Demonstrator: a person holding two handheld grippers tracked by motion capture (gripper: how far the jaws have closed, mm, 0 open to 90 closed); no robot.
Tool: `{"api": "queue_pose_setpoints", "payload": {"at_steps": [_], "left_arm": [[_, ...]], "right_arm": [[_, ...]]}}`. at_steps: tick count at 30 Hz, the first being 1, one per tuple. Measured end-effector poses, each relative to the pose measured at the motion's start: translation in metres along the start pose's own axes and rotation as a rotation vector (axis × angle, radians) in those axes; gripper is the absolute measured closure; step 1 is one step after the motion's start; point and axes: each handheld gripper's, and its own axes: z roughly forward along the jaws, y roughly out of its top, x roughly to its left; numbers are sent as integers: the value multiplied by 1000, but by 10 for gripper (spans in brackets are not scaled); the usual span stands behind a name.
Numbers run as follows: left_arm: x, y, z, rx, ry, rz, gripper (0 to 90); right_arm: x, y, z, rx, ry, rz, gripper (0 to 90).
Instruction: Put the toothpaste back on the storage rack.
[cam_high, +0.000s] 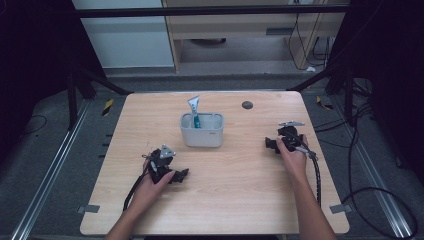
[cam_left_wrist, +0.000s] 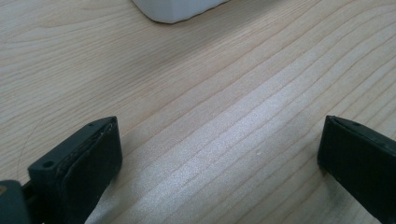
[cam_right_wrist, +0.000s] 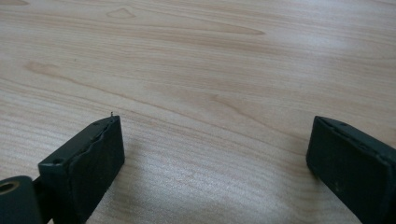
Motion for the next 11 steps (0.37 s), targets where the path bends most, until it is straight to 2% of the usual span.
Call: {"api": "queue_pose_setpoints", "payload": {"at_steps": [3, 6, 11], "left_arm": [[0, 0, 0, 1, 0, 2, 0], [0, 0, 0, 2, 0, 3, 0], [0, 0, 0, 1, 0, 2, 0]], "right_arm": [[5, -1, -1, 2, -40, 41, 33], [4, -1, -1, 13, -52, 54, 2], [5, -2, -1, 13, -62, 68, 2]]}}
